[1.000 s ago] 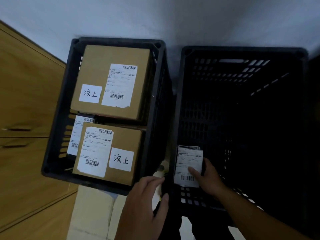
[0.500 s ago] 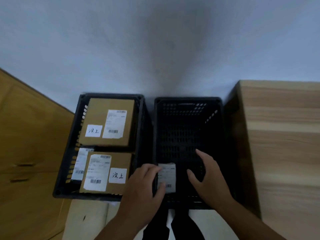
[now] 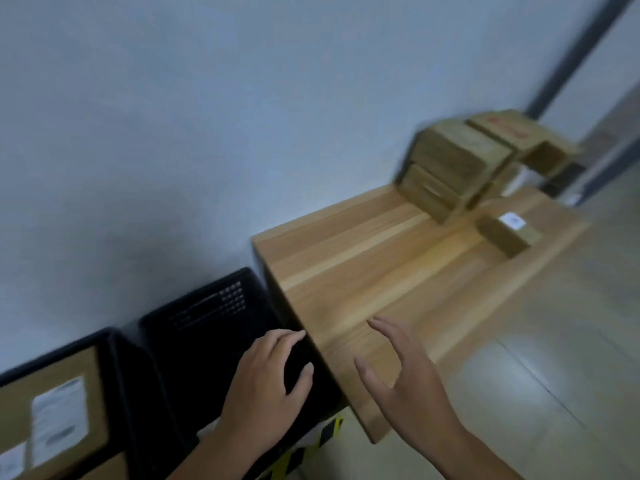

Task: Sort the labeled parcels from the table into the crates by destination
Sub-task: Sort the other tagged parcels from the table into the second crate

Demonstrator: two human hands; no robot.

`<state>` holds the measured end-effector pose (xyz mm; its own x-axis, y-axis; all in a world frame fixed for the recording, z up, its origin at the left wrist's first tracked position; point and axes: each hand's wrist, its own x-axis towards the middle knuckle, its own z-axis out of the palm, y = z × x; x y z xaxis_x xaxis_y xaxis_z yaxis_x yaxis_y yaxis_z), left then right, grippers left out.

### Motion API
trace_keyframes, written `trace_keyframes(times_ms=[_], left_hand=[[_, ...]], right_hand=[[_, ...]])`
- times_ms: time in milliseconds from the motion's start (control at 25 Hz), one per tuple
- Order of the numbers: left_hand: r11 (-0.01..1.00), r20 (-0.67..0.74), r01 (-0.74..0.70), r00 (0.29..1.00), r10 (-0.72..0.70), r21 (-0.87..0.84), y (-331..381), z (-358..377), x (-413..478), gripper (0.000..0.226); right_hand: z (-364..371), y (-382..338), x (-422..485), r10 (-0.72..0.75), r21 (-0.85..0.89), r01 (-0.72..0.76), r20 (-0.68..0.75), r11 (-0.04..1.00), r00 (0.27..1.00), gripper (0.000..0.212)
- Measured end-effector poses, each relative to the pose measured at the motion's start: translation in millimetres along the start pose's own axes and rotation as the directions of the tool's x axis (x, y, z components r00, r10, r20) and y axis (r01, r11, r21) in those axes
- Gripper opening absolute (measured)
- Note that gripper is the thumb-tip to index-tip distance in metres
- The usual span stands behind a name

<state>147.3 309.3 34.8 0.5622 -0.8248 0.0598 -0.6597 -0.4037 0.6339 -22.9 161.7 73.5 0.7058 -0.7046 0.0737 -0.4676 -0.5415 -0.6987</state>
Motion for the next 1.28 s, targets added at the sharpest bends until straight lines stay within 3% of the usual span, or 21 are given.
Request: trace_keyframes(times_ms=[240, 440, 840, 1280], left_hand=[[0.977, 0.141, -0.211, 0.967, 0.212, -0.021, 117.9, 72.5, 45.5, 0.044], [0.964, 0.155, -0.262, 0.955, 0.251, 0.051, 218.8, 154.5, 87.1, 0.045], [0.960, 0.053, -0.270, 0.962, 0.267, 0.075, 369.3, 257.2, 164.2, 0.044], [0.977, 0.019, -0.209, 0.978, 0.208, 0.038, 424.3, 348.1, 329.6, 0.038]], right_hand=[[-101.0, 85.3, -38.1, 0.189, 0.013, -0.190, -0.182, 0.982, 0.965, 0.053], [-193.6, 182.8, -41.5, 0.228, 0.011, -0.235, -0.301, 0.972, 0.926, 0.054], [-345.9, 315.2, 9.1, 0.147, -0.060, -0.169, -0.262, 0.984, 0.954, 0.057], [-408.2, 419.6, 144.9, 0.068, -0.175, -0.100, -0.180, 0.979, 0.981, 0.054]])
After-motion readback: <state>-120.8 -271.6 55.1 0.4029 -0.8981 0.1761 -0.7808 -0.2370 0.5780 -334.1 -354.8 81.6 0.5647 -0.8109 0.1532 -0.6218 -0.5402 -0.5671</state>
